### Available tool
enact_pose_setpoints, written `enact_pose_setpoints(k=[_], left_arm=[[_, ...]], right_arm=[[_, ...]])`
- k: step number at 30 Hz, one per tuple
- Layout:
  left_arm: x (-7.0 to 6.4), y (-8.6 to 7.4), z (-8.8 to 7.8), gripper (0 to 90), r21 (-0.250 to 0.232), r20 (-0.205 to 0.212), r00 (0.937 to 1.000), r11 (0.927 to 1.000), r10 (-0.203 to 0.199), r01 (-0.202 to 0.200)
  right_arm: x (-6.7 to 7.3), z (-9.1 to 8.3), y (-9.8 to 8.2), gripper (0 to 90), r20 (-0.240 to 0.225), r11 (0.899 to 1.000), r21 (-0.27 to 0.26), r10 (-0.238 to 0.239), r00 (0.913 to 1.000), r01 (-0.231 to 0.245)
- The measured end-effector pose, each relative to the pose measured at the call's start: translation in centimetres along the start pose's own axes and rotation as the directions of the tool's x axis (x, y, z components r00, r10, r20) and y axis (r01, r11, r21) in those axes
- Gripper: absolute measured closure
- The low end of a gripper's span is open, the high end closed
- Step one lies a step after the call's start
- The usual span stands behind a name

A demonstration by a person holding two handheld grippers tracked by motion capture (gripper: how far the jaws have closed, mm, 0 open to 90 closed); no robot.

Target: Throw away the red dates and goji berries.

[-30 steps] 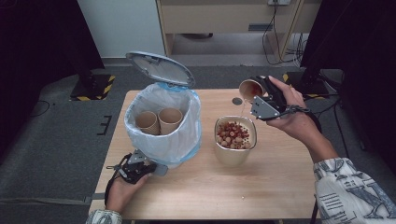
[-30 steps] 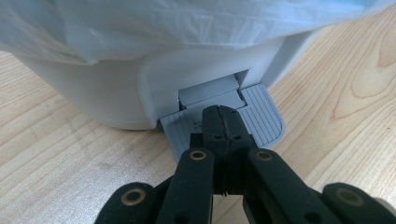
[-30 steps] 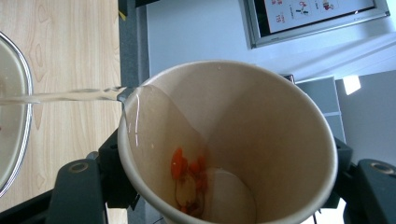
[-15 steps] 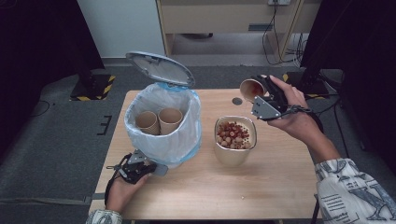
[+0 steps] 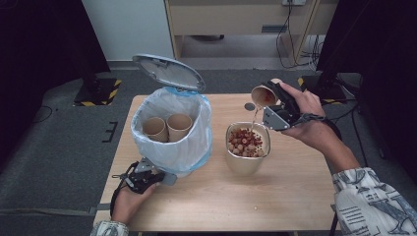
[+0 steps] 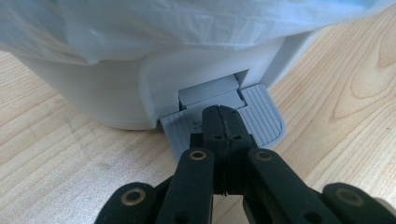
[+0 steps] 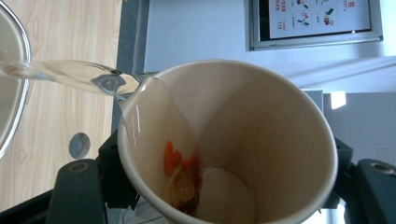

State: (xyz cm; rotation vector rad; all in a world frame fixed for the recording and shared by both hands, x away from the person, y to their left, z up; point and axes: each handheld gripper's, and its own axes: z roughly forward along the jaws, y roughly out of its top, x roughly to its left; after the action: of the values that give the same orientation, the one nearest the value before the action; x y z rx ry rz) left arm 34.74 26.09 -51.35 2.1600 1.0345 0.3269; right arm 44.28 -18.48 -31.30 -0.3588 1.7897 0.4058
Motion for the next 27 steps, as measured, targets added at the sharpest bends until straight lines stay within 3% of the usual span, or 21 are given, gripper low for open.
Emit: enact_pose_setpoints(k=[5,8,20,27], left_arm=[[0.00,0.00,0.00,90.0,-0.001,0.000,1.0000,1.0000,-0.001,0.001],[-0.01,0.00,0.00,90.0,0.000,0.000,1.0000,1.0000,-0.001,0.001],[0.00,0.00,0.01,90.0,-0.001,0.001,1.0000,1.0000,-0.001,0.001],[0.00,0.00,0.01,90.0,-0.001,0.002,1.0000,1.0000,-0.001,0.001]], right_arm=[[-0.04,0.00,0.20,28.5,0.001,1.000,0.006,-0.028,0.9996,0.028],[0.03,-0.02,0.28,28.4,0.000,0.996,0.030,-0.079,0.9969,0.079],[-0.02,-0.12,0.33,28.5,0.005,0.994,0.037,-0.106,0.9943,0.106],[0.11,-0.14,0.89,28.4,0.007,0.983,0.047,-0.179,0.9838,0.179]])
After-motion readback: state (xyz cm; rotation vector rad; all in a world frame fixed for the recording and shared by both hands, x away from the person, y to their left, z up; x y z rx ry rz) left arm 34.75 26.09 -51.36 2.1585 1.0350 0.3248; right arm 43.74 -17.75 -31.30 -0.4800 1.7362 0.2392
